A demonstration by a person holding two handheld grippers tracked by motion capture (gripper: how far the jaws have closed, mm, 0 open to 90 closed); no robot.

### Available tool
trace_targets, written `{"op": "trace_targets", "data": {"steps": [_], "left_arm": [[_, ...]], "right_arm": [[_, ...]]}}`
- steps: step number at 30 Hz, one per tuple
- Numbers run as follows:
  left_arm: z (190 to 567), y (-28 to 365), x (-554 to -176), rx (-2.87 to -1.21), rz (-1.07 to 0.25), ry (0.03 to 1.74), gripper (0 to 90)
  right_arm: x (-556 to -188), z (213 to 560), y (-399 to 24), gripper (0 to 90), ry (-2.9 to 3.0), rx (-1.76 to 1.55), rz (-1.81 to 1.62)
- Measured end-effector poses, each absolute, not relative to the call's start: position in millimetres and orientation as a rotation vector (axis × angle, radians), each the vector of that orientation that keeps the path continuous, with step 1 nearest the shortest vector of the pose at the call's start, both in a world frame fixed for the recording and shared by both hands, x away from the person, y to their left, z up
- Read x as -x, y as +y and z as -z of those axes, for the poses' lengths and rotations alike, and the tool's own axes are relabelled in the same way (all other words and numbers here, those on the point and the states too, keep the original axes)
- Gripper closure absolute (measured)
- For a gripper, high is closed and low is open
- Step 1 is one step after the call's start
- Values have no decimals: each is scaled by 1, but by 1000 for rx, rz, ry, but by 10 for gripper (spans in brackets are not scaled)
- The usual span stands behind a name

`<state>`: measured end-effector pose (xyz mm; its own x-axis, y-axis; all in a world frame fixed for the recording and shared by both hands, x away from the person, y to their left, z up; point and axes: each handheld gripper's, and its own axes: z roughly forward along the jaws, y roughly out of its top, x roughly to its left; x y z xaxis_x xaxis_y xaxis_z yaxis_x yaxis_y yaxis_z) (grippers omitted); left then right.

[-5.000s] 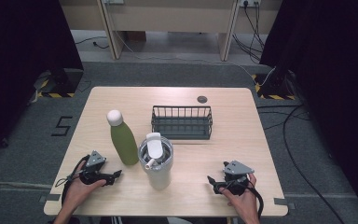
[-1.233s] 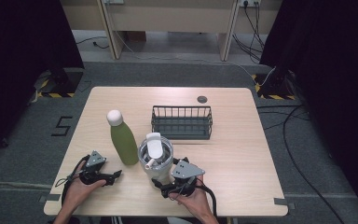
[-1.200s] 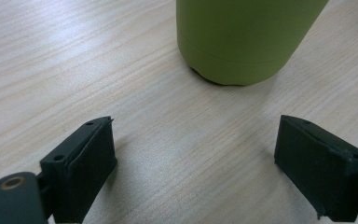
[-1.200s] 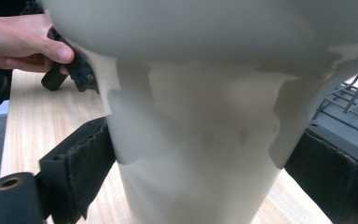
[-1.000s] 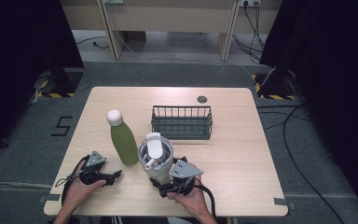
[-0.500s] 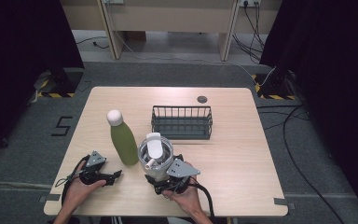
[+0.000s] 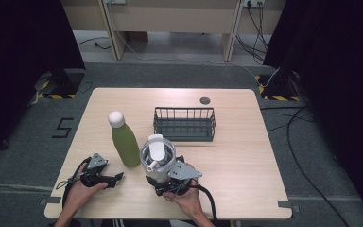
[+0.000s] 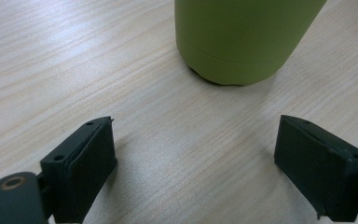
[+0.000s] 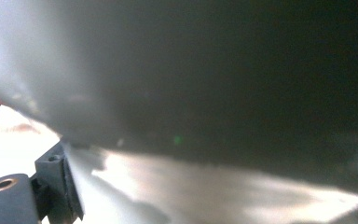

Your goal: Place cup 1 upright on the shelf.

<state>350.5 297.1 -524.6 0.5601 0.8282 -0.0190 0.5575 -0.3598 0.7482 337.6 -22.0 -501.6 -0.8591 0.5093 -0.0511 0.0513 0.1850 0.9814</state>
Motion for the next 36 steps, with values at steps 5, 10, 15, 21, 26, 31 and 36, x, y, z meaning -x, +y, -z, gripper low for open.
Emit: {"op": "trace_targets", "data": {"steps": [5,10,15,21,26,31,36], "left_arm": [[525,297,-350,-2065,-475,1108,116],[525,297,-350,-2065,-475,1108,116],[525,297,-350,-2065,-474,1108,116],[525,297,-351,-2065,-474,1107,116],[525,297,-351,-2066,-474,1107,116],[525,297,-351,-2064,-466,1107,115],[525,297,-351,-2063,-466,1107,115]], "right_arm": [[-338,502,-22,97,2093,-533,-1728],[-336,501,-22,100,2093,-558,-1719],[-337,499,-24,102,2091,-570,-1723],[-338,498,-28,103,2091,-598,-1697],[-339,495,-32,103,2074,-603,-1690],[-341,492,-37,103,2052,-605,-1691],[-343,486,-42,103,2035,-616,-1678]]}}
